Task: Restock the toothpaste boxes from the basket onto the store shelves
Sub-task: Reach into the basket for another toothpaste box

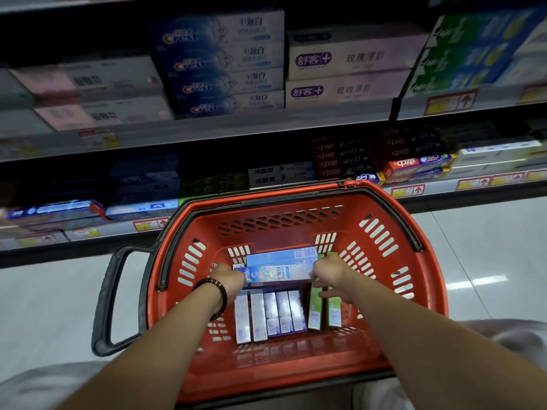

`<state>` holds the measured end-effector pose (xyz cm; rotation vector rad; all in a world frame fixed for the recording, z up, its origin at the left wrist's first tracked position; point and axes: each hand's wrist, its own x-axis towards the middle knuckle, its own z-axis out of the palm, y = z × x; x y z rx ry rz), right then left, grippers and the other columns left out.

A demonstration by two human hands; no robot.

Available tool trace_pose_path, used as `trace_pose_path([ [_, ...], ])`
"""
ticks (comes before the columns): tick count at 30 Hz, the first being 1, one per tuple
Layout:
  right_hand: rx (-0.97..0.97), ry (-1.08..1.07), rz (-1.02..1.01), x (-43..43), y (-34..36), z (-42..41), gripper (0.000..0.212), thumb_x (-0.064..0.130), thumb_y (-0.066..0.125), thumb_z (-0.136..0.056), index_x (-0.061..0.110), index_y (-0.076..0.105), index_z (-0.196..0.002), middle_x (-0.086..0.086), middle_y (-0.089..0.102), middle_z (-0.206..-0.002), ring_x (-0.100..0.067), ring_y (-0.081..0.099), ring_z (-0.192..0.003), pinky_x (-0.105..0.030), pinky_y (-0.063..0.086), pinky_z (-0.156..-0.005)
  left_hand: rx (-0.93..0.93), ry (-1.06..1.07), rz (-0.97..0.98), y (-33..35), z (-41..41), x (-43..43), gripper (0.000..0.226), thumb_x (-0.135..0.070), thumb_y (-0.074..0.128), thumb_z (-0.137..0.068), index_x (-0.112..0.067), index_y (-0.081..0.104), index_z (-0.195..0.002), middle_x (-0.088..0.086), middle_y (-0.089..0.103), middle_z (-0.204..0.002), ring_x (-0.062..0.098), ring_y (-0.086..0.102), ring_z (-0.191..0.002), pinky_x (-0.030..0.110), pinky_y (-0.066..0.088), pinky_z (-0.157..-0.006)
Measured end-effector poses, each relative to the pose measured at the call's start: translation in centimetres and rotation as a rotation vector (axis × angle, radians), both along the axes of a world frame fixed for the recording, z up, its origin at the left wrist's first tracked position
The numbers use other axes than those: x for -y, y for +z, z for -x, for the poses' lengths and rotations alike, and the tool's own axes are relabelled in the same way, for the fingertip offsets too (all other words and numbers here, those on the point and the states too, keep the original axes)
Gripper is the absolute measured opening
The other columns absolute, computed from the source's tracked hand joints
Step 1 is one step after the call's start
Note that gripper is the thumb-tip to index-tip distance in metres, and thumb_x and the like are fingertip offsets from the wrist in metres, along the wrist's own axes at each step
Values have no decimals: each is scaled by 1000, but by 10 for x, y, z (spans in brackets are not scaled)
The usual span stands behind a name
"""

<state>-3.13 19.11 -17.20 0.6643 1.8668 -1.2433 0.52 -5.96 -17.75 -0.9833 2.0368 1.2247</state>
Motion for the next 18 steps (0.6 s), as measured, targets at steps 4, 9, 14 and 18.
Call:
trace_pose_path([
  [4, -46, -86, -3, -2, 3, 0, 25, 4, 62, -96, 2, 63, -121, -13, 65, -123, -33, 66, -111, -51, 59, -97, -85, -14, 41, -4, -1, 6, 8, -14, 53, -72, -16, 56, -80, 21, 72, -103, 37, 71, -94, 43, 59, -81],
  [9, -157, -165, -25, -9, 15, 0, 11, 0, 61, -93, -2, 69, -100, -16, 67, -97, -33, 71, -95, -56, 61, -96, -143, 15, 2, 20, -6, -2, 28, 8, 52, -83, -14, 70, -90, 14, 74, -105, 30, 71, -98, 32, 56, -83],
  [14, -233, -220, -71, -14, 30, -1, 4, 1, 71, -86, 0, 74, -86, -23, 76, -94, -37, 75, -91, -60, 63, -86, -195, 71, -22, 36, -12, -5, 43, 1, 60, -80, -7, 66, -121, 15, 71, -102, 31, 71, -98, 48, 61, -92],
  [18, -247, -204, -85, -16, 42, -5, 6, 1, 76, -81, 7, 76, -80, -18, 77, -88, -34, 73, -84, -55, 65, -84, -281, 123, -49, 57, -20, -15, 38, 4, 61, -90, -12, 63, -125, 9, 70, -91, 25, 70, -82, 49, 62, -91],
])
